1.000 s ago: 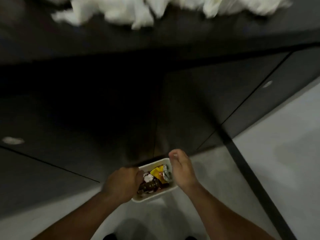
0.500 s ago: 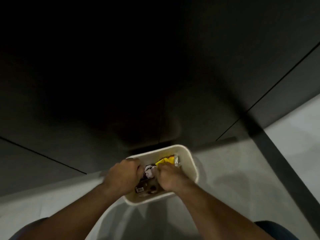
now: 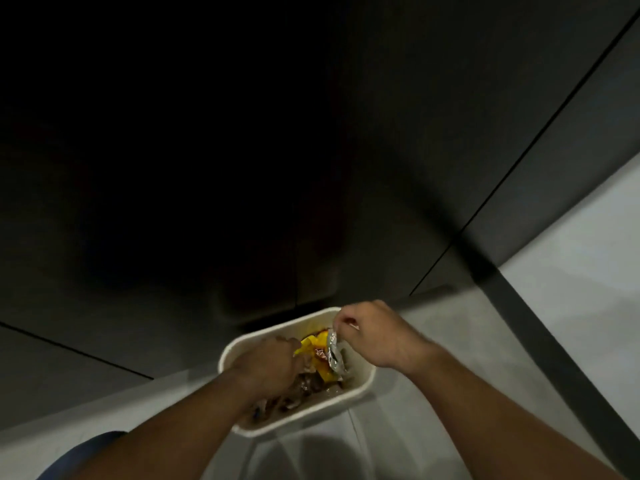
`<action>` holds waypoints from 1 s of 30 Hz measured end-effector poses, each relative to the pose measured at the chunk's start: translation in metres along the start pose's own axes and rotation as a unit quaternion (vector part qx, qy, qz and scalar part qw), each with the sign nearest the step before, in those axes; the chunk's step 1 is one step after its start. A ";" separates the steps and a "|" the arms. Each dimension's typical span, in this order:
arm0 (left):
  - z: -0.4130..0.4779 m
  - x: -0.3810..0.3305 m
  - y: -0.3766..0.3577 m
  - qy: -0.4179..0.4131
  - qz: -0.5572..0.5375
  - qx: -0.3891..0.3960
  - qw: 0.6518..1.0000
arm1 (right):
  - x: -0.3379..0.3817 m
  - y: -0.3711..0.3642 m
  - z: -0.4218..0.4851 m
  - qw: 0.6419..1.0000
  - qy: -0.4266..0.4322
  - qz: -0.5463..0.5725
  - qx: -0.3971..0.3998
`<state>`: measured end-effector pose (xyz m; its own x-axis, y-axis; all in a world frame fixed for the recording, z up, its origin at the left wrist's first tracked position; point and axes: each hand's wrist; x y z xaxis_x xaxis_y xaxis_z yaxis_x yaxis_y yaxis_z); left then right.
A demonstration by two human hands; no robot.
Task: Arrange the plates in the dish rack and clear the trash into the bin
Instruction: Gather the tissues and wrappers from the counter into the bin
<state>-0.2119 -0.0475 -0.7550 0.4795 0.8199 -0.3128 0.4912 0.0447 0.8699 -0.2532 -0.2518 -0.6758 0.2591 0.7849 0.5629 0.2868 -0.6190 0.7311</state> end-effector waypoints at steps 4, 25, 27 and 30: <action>-0.035 -0.027 0.084 -0.034 -0.022 -0.080 0.996 | 0.026 0.051 -0.032 1.000 0.003 0.002 -0.024; -0.229 -0.290 0.604 -0.169 -0.072 -0.305 0.935 | 0.260 0.506 -0.266 0.976 0.085 0.002 -0.200; -0.226 -0.289 0.607 -0.159 -0.076 -0.319 0.931 | 0.259 0.510 -0.261 0.975 0.084 -0.002 -0.206; -0.217 -0.280 0.605 -0.143 -0.076 -0.323 0.933 | 0.256 0.507 -0.247 0.978 0.067 -0.020 -0.196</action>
<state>-0.2070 -0.1263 -0.0583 0.6598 0.5946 -0.4596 0.0732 0.5578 0.8267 -0.2689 -0.3584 -0.0660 0.1234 0.8212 0.5572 -0.0883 -0.5502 0.8304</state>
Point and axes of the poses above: each hand's wrist, its own z-axis towards the middle knuckle, its own y-axis out of the back of the hand, x = y × z, and after that the axes turned 3 degrees about -x, right-handed
